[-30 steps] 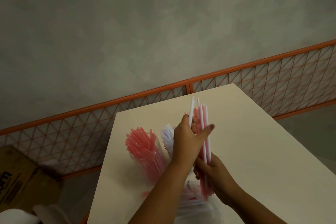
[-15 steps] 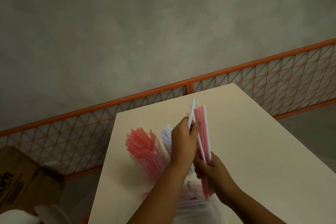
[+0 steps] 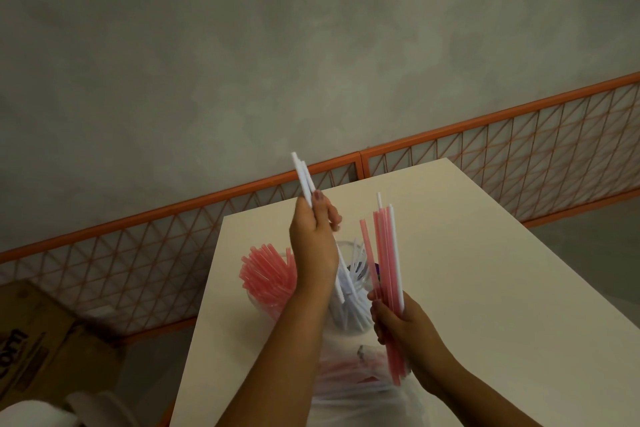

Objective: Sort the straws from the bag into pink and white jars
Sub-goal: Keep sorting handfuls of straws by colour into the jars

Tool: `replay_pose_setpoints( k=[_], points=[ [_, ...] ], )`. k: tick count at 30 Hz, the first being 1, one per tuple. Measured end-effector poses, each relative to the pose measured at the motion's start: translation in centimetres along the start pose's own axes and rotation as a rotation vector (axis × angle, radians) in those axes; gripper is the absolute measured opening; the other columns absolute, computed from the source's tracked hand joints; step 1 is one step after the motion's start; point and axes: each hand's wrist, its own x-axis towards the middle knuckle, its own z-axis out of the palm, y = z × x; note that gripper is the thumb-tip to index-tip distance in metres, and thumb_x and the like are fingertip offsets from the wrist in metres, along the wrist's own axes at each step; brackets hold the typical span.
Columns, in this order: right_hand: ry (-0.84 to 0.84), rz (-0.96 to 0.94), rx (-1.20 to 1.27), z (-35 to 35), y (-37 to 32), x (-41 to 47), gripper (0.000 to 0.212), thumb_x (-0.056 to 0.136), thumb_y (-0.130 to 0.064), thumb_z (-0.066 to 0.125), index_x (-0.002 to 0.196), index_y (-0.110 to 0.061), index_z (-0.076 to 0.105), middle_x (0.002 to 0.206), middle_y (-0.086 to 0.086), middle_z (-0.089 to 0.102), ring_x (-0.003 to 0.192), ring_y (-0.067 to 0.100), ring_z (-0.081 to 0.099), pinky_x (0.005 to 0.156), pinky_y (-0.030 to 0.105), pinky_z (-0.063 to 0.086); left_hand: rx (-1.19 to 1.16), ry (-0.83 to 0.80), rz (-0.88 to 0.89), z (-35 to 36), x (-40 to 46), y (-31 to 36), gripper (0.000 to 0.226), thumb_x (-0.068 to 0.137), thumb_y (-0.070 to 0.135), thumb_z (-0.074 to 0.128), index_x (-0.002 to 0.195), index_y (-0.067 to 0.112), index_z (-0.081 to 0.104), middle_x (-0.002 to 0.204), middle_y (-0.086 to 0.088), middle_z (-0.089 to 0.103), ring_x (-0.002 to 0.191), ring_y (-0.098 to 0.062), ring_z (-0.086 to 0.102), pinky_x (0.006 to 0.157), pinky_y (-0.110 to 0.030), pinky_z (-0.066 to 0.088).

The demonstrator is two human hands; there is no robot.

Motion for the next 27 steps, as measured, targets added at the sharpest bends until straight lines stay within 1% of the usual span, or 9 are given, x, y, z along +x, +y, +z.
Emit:
replay_pose_setpoints(
  k=[3, 5, 8, 11, 16, 21, 22, 24, 27],
  points=[
    [-0.005, -0.005, 0.020, 0.3, -0.1, 0.0, 0.012, 0.094, -0.009, 0.047, 0.097, -0.008, 0.059, 0.064, 0.005, 0.053, 0.056, 0.015, 0.048, 0.054, 0.024, 0.046, 0.135, -0.194, -0.016, 0.9, -1.2, -0.8, 0.016, 0.096, 0.030, 0.042, 0.082, 0.026, 0.048, 0.066, 0.004, 0.048, 0.055, -0.005, 0.047, 0.052, -0.020, 0.045],
    [0.000, -0.008, 0.018, 0.4, -0.2, 0.1, 0.011, 0.095, -0.010, 0.047, 0.093, -0.009, 0.058, 0.064, 0.005, 0.054, 0.055, 0.013, 0.049, 0.054, 0.022, 0.047, 0.326, -0.308, 0.025, 1.6, -2.4, -1.2, 0.015, 0.092, 0.035, 0.051, 0.089, 0.021, 0.053, 0.073, 0.004, 0.055, 0.064, -0.010, 0.057, 0.057, -0.021, 0.051],
    [0.024, -0.011, -0.006, 0.5, -0.2, 0.2, 0.014, 0.095, -0.015, 0.048, 0.087, -0.006, 0.055, 0.065, 0.007, 0.056, 0.050, 0.009, 0.050, 0.052, 0.018, 0.048, 0.529, -0.381, 0.020, 2.5, -4.0, -1.3, 0.052, 0.081, 0.045, 0.062, 0.120, 0.012, 0.053, 0.104, -0.001, 0.065, 0.090, -0.017, 0.067, 0.070, -0.014, 0.049],
    [0.068, -0.010, -0.041, 0.5, 0.0, 0.4, 0.017, 0.095, -0.018, 0.048, 0.091, -0.004, 0.056, 0.066, 0.010, 0.059, 0.050, 0.010, 0.051, 0.053, 0.018, 0.049, 0.665, -0.376, 0.043, 2.7, -4.6, -1.5, 0.060, 0.079, 0.050, 0.062, 0.125, 0.014, 0.048, 0.119, -0.002, 0.063, 0.102, -0.020, 0.065, 0.081, -0.016, 0.048],
    [0.097, -0.018, -0.074, 0.4, 0.1, 0.5, 0.018, 0.095, -0.019, 0.048, 0.087, -0.005, 0.055, 0.065, 0.008, 0.060, 0.047, 0.008, 0.052, 0.051, 0.016, 0.049, 0.637, -0.370, 0.106, 2.7, -4.5, -2.0, 0.042, 0.090, 0.039, 0.055, 0.121, 0.011, 0.054, 0.115, -0.006, 0.066, 0.098, -0.017, 0.066, 0.080, -0.013, 0.044],
    [0.065, -0.001, -0.057, 0.7, 0.0, 0.4, 0.013, 0.095, -0.018, 0.049, 0.090, -0.008, 0.056, 0.069, 0.010, 0.060, 0.051, 0.010, 0.053, 0.051, 0.015, 0.050, 0.527, -0.311, 0.089, 2.2, -4.0, -1.9, 0.039, 0.095, 0.034, 0.043, 0.124, 0.010, 0.053, 0.112, -0.006, 0.067, 0.099, -0.020, 0.067, 0.084, -0.018, 0.048],
    [0.058, -0.003, -0.060, 0.7, -0.1, 0.3, 0.011, 0.095, -0.016, 0.049, 0.089, -0.010, 0.056, 0.069, 0.009, 0.059, 0.052, 0.011, 0.053, 0.051, 0.016, 0.051, 0.505, -0.294, 0.097, 2.0, -3.8, -1.8, 0.038, 0.095, 0.033, 0.042, 0.123, 0.010, 0.053, 0.106, -0.006, 0.067, 0.096, -0.019, 0.067, 0.081, -0.018, 0.051],
    [0.041, -0.007, -0.065, 0.6, -0.2, 0.1, 0.010, 0.095, -0.013, 0.048, 0.089, -0.013, 0.056, 0.068, 0.008, 0.056, 0.055, 0.014, 0.052, 0.053, 0.018, 0.050, 0.454, -0.260, 0.108, 1.6, -3.0, -1.5, 0.034, 0.096, 0.031, 0.041, 0.117, 0.008, 0.055, 0.085, 0.002, 0.063, 0.078, -0.012, 0.067, 0.064, -0.008, 0.049],
    [-0.009, -0.023, -0.058, 0.3, -0.2, -0.3, 0.011, 0.094, -0.009, 0.047, 0.097, -0.008, 0.058, 0.067, 0.008, 0.054, 0.057, 0.016, 0.050, 0.055, 0.023, 0.049, 0.374, -0.179, 0.090, 1.0, -1.5, -1.3, 0.031, 0.095, 0.030, 0.041, 0.106, 0.005, 0.057, 0.066, 0.010, 0.049, 0.056, 0.000, 0.052, 0.049, -0.004, 0.045]
  ],
)
